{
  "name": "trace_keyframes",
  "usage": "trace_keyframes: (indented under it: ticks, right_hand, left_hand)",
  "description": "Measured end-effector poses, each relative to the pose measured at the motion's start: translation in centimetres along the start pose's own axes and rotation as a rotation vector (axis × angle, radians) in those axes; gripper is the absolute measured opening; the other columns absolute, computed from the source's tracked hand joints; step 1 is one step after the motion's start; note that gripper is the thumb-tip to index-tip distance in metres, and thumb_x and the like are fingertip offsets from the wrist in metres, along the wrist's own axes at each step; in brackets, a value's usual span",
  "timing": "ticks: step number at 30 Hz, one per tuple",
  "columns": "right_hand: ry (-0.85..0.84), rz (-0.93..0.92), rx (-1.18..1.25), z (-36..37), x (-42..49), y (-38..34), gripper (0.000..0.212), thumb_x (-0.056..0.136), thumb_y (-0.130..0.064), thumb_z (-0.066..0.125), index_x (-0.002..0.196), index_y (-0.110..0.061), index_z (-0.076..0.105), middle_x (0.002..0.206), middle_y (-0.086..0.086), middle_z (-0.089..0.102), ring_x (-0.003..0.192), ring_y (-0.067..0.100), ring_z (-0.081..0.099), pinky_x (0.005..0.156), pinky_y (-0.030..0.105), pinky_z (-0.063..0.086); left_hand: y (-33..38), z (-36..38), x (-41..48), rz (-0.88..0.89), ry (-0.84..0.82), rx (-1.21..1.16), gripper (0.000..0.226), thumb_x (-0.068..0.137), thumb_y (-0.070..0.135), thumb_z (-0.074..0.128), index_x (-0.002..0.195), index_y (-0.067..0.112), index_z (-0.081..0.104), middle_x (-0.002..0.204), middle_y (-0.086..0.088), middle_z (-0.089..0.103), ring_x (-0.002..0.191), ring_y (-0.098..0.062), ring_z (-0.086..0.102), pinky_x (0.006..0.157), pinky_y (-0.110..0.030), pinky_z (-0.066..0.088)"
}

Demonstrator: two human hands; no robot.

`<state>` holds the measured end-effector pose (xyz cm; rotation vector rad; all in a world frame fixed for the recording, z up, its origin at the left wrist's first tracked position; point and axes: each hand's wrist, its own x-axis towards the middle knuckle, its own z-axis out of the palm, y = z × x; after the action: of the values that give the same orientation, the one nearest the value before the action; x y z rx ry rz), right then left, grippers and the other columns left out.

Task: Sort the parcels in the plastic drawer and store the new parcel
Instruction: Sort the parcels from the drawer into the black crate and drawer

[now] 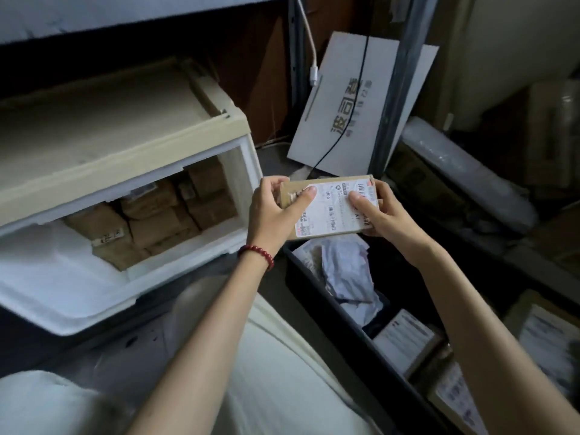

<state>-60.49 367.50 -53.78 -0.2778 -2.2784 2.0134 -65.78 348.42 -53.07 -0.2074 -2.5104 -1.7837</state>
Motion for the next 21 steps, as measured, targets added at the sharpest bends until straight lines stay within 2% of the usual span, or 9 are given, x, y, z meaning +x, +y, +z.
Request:
trace_keyframes:
  ticks: [2, 6, 10, 14, 16, 21]
  right_hand:
    - [0.053, 0.020, -0.002, -2.5, -1.0, 1.2, 0.045, 0.087, -0.042, 0.064, 0.126, -0.028, 0.047, 0.110, -0.001, 0.068, 0.094, 0.009, 0.068, 0.070, 0.022, 0.055]
    - [0.185, 0.128, -0.028, -6.4, -3.0, 3.9, 0.033, 0.086, -0.046, 0.064, 0.112, -0.029, 0.054, 0.100, -0.001, 0.069, 0.086, 0.010, 0.069, 0.070, 0.028, 0.056]
    - [0.275, 0.252, -0.097, -8.7, -4.9, 7.3, 0.040, 0.081, -0.052, 0.069, 0.103, -0.021, 0.055, 0.095, 0.000, 0.069, 0.080, 0.012, 0.068, 0.065, 0.029, 0.053]
    - [0.254, 0.344, -0.205, -9.9, -6.3, 10.4, 0.043, 0.081, -0.055, 0.067, 0.102, -0.019, 0.057, 0.094, 0.000, 0.071, 0.084, 0.016, 0.070, 0.076, 0.037, 0.056]
    - [0.227, 0.388, -0.247, -10.2, -7.0, 11.7, 0.043, 0.081, -0.056, 0.066, 0.105, -0.021, 0.059, 0.093, -0.002, 0.072, 0.082, 0.014, 0.070, 0.075, 0.035, 0.057]
    - [0.126, 0.478, -0.333, -10.5, -8.6, 15.0, 0.045, 0.080, -0.057, 0.066, 0.109, -0.023, 0.061, 0.090, -0.006, 0.070, 0.078, 0.008, 0.069, 0.068, 0.024, 0.055]
  left_hand:
    - [0.2, 3.0, -0.1, 0.006, -0.068, 0.035, 0.043, 0.078, 0.046, 0.074, 0.109, 0.024, 0.053, 0.111, 0.003, 0.060, 0.098, -0.011, 0.058, 0.076, -0.022, 0.047]
    - [-0.2, 8.4, -0.8, -0.007, -0.225, 0.062, 0.043, 0.077, 0.045, 0.074, 0.108, 0.025, 0.052, 0.111, 0.001, 0.059, 0.099, -0.014, 0.058, 0.078, -0.027, 0.050]
    - [-1.4, 12.4, -2.1, -0.018, -0.348, 0.153, 0.049, 0.079, 0.044, 0.073, 0.116, 0.021, 0.051, 0.118, 0.001, 0.047, 0.097, -0.009, 0.046, 0.078, -0.019, 0.035]
    - [-3.5, 15.1, -3.1, -0.085, -0.466, 0.227, 0.054, 0.081, 0.048, 0.069, 0.122, 0.020, 0.049, 0.126, -0.002, 0.046, 0.106, -0.011, 0.045, 0.083, -0.022, 0.035]
    - [-5.0, 16.1, -3.7, -0.113, -0.536, 0.262, 0.055, 0.082, 0.051, 0.067, 0.125, 0.021, 0.048, 0.129, -0.003, 0.046, 0.113, -0.017, 0.049, 0.085, -0.025, 0.038]
    - [-7.6, 17.3, -5.0, -0.125, -0.703, 0.388, 0.058, 0.085, 0.049, 0.064, 0.133, 0.023, 0.045, 0.132, -0.008, 0.045, 0.117, -0.023, 0.049, 0.086, -0.027, 0.039]
